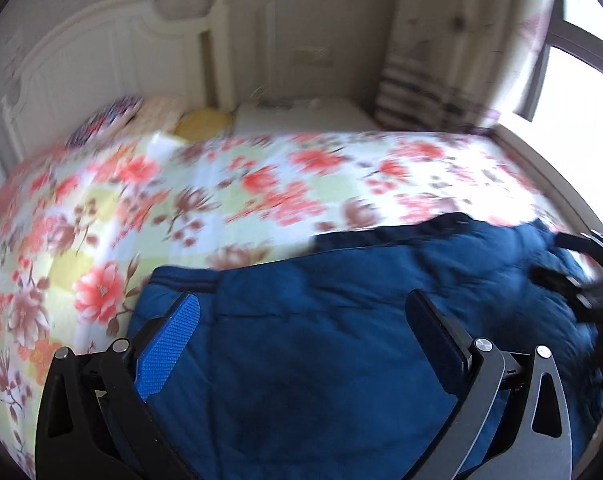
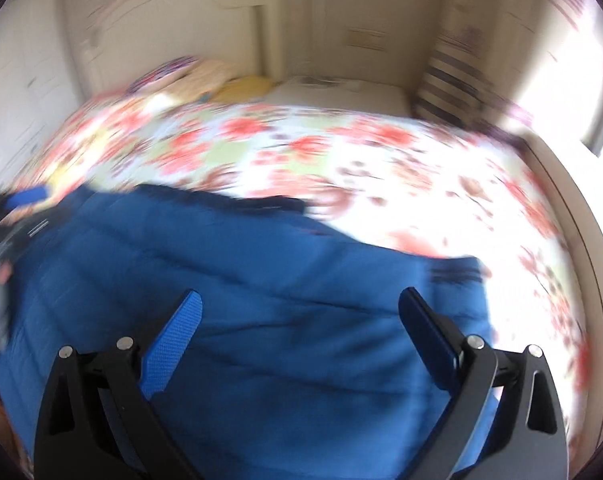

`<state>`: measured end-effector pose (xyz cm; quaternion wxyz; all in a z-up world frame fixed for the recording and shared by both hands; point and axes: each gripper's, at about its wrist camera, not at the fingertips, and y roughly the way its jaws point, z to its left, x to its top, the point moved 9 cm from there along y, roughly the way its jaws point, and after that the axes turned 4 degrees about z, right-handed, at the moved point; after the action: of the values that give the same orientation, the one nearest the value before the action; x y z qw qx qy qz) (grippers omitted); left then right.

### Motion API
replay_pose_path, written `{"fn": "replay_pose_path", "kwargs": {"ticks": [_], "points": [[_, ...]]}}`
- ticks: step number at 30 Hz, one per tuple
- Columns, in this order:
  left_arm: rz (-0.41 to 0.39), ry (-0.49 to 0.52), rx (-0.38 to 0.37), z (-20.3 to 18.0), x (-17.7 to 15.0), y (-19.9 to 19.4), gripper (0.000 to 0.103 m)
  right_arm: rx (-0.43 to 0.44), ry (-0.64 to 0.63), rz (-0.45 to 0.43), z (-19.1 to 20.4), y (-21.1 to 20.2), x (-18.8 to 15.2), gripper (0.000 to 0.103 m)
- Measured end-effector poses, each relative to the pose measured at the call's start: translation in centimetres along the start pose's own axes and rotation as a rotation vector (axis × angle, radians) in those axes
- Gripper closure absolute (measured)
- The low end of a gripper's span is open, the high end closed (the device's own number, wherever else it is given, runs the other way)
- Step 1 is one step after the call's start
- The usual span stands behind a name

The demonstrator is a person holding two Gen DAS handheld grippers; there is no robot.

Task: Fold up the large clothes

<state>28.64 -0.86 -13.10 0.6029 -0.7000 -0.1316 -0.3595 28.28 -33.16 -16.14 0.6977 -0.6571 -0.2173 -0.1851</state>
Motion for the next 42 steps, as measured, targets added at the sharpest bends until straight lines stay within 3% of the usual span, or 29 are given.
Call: {"fn": "replay_pose_path", "kwargs": {"ticks": [2, 5, 12, 14, 15, 18, 20, 22, 23, 25, 29, 34, 36, 39, 42], "points": [[0.032, 0.068, -0.021, -2.7, -1.0, 0.5, 0.004, -0.037, 0.019, 0.042, -1.6, 1.7, -1.2, 0.004], [0.155, 0.116, -0.008, -4.3, -4.1, 5.4, 0.004, 0.077, 0.107, 0.029, -2.6, 2.2, -1.7, 0.003], [0.123, -0.018, -0.089, -2.2, -3.9, 5.1, 0.004, 0.127, 0.145, 0.005, -2.8, 1.8, -1.9, 0.003], [0.116, -0.038, -0.067, -1.8, -3.8, 4.4, 0.004, 0.032, 0.142, -0.01, -2.9, 0.4, -1.9, 0.007], [0.089, -0.049, -0.025, -1.4, -3.5, 3.4, 0.004, 0.027, 0.12, -0.042, -2.2, -0.9, -1.6, 0.007], [0.035, -0.058, -0.036, -1.5, -3.3, 0.2, 0.004, 0.084, -0.009, -0.114, 2.4, -5.1, -1.8, 0.007], [0.015, -0.021, 0.027, -1.7, -3.7, -0.9, 0.004, 0.104, -0.141, -0.117, 6.4, -6.4, -2.6, 0.005], [0.056, 0.013, 0.08, -1.6, -4.8, 0.1, 0.004, 0.094, -0.241, -0.062, 9.5, -5.2, -4.1, 0.004], [0.12, 0.015, 0.078, -1.5, -6.0, 1.8, 0.004, 0.077, -0.277, -0.021, 10.6, -3.7, -5.0, 0.003], [0.132, -0.019, 0.044, -1.1, -6.4, 2.8, 0.004, 0.067, -0.289, -0.003, 11.4, -1.4, -6.1, 0.002], [0.131, -0.053, 0.002, -0.4, -6.4, 1.9, 0.004, 0.059, -0.229, -0.003, 9.3, -2.8, -5.8, 0.003], [0.01, -0.189, 0.072, 5.6, -7.1, -3.2, 0.004, 0.011, -0.048, -0.057, 1.4, -5.3, -6.5, 0.003], [0.041, -0.23, 0.098, 8.2, -8.2, -2.6, 0.004, 0.028, 0.047, -0.036, -1.5, -4.5, -7.5, 0.003], [0.106, -0.278, 0.039, 9.4, -9.9, -0.4, 0.004, 0.112, 0.104, -0.029, -2.3, -3.4, -8.2, 0.003], [0.1, -0.257, 0.078, 9.2, -9.7, -0.8, 0.004, 0.016, 0.052, -0.034, -1.6, -4.0, -7.9, 0.003]]}}
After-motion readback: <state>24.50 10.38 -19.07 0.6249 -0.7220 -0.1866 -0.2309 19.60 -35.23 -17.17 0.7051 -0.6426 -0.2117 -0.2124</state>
